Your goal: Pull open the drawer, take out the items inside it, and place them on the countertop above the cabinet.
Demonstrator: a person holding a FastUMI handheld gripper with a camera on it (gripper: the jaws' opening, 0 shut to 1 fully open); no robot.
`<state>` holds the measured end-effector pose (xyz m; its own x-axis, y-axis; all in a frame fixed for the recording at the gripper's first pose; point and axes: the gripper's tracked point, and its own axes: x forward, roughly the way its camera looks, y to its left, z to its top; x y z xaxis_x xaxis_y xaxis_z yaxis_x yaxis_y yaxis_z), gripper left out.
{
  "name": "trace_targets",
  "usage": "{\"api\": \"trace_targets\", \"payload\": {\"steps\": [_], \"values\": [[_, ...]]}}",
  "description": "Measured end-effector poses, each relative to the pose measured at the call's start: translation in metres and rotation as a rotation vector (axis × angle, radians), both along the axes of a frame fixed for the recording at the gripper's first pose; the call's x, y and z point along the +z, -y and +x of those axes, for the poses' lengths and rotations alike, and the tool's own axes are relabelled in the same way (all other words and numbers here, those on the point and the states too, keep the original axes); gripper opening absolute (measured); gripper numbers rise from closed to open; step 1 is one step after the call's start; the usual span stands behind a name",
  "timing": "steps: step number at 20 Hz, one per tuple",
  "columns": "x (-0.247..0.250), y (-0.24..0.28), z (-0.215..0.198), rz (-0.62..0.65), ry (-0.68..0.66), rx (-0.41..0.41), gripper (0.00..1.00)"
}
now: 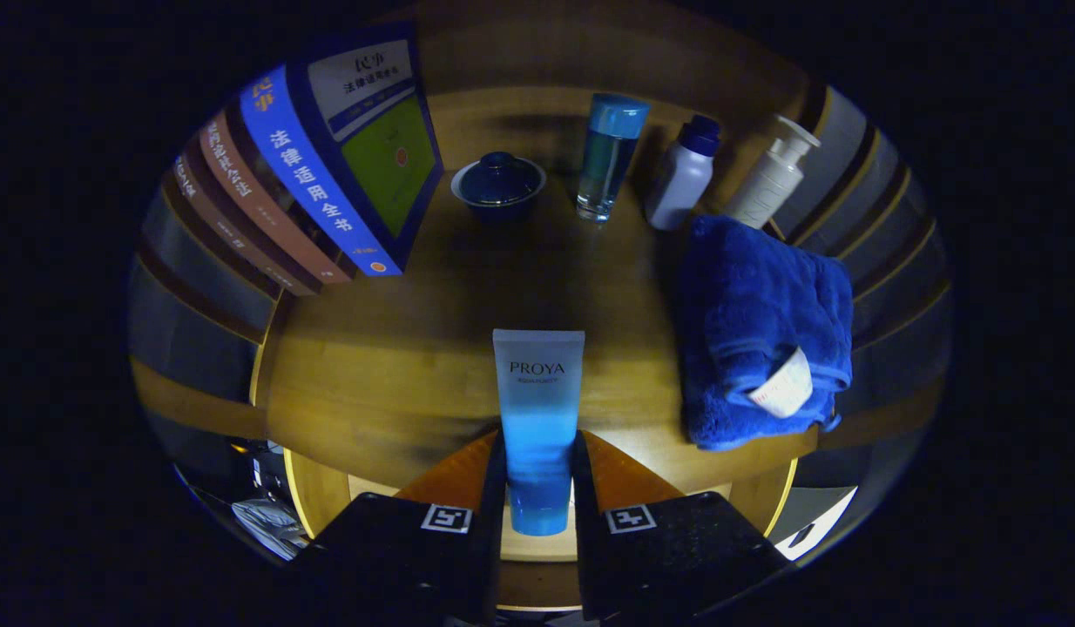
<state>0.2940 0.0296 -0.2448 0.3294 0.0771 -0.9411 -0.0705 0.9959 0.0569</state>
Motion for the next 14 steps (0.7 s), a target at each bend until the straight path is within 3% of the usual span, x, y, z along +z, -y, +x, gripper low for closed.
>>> {"api": "trace_targets", "payload": {"steps": [8,14], "values": [[-0.013,0.002,0.015,-0.003,-0.017,0.018,0.43],[0.001,0.004,0.012,-0.013,0.016,0.025,1.00]]}}
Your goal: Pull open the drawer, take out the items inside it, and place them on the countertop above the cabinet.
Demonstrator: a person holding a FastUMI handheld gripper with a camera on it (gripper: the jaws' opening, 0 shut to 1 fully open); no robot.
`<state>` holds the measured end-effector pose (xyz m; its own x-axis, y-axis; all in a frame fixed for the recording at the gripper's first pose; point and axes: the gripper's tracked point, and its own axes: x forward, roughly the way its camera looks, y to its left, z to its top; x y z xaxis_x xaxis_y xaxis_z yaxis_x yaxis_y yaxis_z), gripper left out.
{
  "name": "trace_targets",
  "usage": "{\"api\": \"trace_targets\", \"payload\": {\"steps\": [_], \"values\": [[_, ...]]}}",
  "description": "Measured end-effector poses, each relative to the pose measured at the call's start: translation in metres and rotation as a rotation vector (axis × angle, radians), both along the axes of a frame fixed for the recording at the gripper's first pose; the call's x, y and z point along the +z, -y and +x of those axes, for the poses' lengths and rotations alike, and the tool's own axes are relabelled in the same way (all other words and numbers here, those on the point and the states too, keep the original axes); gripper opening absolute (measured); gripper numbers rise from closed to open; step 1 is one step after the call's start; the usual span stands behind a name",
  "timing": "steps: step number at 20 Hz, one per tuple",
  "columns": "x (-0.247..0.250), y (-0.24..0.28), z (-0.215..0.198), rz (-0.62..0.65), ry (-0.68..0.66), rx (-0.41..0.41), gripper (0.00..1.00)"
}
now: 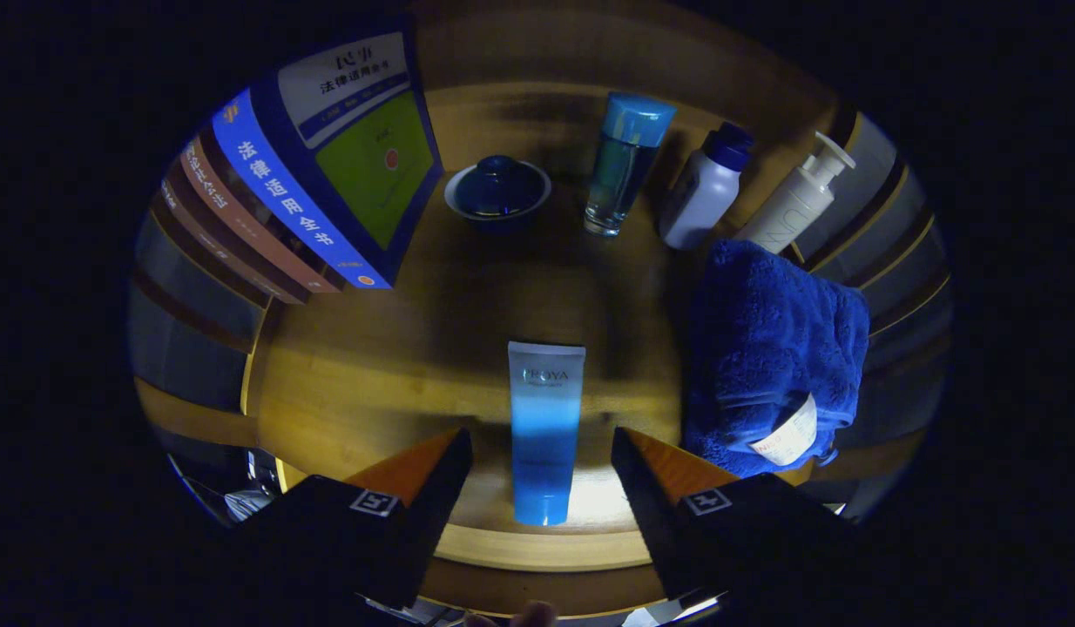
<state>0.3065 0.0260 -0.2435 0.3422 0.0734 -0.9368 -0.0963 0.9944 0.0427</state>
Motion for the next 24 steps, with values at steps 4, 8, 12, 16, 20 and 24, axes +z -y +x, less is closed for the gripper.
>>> {"api": "trace_targets", "payload": {"steps": [4,8,12,16,20,24], "values": [[0.020,-0.007,-0.005,0.029,0.089,-0.024,1.00],[0.050,-0.007,-0.015,0.019,0.267,-0.052,1.00],[0.078,-0.006,-0.039,-0.023,0.471,-0.064,1.00],[0.098,-0.008,-0.068,0.003,0.688,-0.126,1.00],[0.119,0.002,-0.110,0.011,0.904,-0.158,1.00],[0.134,0.013,-0.171,0.029,1.075,-0.168,1.00]]}}
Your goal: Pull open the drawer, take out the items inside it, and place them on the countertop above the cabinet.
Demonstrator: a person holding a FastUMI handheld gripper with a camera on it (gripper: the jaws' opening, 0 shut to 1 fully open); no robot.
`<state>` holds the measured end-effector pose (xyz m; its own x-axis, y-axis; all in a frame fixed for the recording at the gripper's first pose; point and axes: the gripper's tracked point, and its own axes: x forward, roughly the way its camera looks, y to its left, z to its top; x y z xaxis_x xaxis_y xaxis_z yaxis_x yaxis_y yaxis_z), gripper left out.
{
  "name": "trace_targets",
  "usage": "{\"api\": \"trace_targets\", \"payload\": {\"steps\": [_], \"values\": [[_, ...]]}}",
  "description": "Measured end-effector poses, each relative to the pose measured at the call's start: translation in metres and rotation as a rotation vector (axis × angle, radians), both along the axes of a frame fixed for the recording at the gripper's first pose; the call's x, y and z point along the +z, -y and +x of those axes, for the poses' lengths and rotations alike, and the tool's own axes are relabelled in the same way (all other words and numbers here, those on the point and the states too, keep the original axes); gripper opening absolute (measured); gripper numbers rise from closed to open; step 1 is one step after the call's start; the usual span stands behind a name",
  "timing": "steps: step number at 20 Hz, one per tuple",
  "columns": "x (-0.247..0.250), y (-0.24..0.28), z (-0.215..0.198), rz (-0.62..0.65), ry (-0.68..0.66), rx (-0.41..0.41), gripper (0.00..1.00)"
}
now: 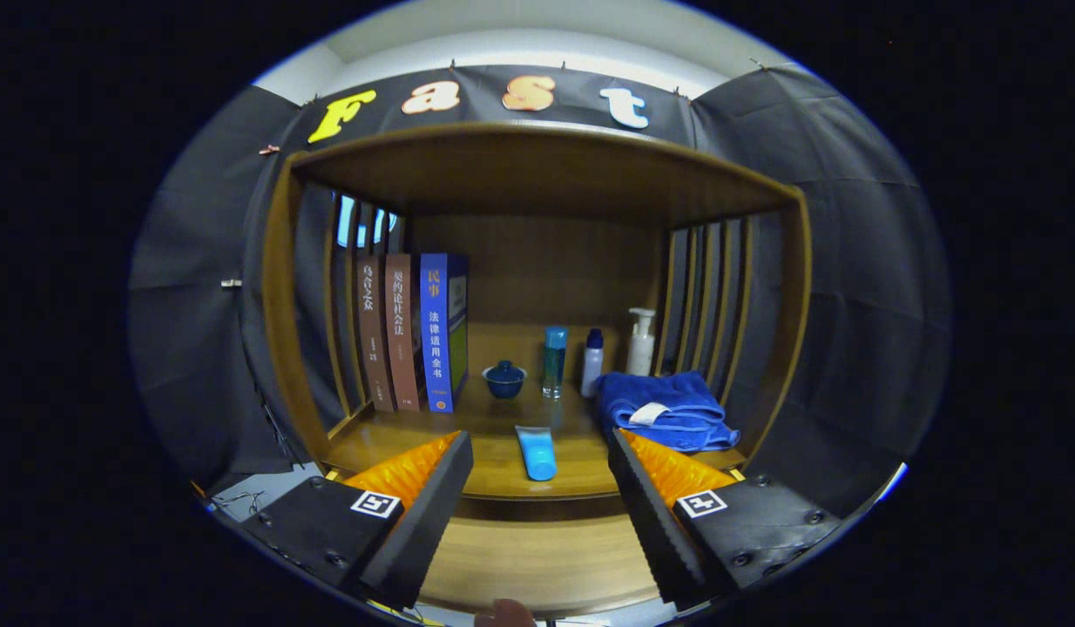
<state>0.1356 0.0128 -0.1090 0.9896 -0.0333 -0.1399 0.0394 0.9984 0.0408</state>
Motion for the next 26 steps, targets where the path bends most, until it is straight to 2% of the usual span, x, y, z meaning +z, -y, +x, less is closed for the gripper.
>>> {"api": "trace_targets", "payload": {"steps": [2,7,11,17,26], "values": [[-0.003,0.008,-0.030,0.009,0.065,-0.011,0.99],[-0.036,0.015,-0.094,0.017,0.147,0.023,0.99],[-0.089,0.016,-0.119,-0.003,0.108,0.039,0.99],[-0.177,0.013,-0.133,0.030,-0.019,0.054,0.99],[-0.223,0.005,-0.106,0.025,-0.127,0.074,0.99]]}}
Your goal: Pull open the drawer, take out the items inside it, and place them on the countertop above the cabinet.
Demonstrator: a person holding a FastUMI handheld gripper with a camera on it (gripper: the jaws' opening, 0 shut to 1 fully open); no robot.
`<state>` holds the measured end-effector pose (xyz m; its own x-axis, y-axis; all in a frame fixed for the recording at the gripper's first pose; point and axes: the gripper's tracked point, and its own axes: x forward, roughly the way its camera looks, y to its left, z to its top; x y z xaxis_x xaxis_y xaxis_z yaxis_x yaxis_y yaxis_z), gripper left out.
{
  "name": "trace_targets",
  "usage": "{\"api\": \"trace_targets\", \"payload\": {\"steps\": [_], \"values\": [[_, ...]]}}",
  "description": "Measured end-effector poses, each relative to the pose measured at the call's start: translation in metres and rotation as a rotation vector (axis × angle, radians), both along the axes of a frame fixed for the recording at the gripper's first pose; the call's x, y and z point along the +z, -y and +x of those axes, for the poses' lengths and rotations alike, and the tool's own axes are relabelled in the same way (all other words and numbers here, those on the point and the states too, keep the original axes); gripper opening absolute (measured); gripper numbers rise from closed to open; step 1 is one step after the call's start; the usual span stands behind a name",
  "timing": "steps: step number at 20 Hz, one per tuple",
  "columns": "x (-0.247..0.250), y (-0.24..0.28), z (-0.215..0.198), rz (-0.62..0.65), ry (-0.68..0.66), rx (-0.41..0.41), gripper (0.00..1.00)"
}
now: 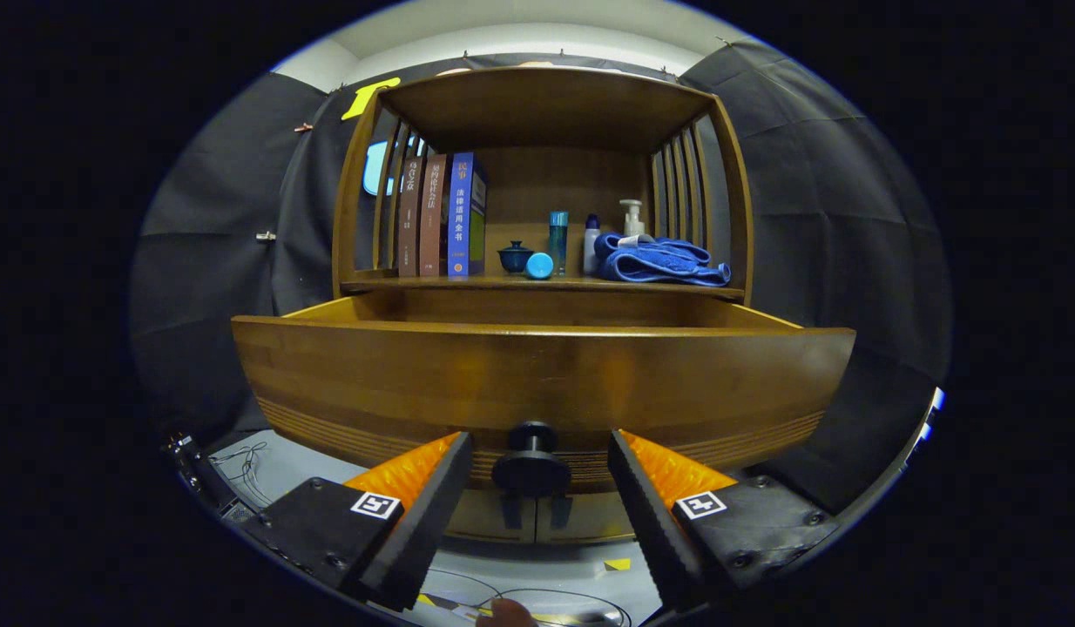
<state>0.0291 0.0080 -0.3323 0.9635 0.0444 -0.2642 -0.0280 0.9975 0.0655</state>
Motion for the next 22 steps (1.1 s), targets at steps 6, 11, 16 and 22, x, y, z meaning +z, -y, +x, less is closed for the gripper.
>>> {"api": "trace_targets", "payload": {"steps": [6,11,16,22], "values": [[0.003,0.003,0.007,-0.037,-0.015,-0.007,0.99],[0.013,0.002,0.040,-0.031,-0.004,0.007,0.99],[0.011,0.000,0.075,-0.030,-0.024,0.009,0.99],[0.009,-0.002,0.115,0.002,-0.017,0.002,0.99]]}}
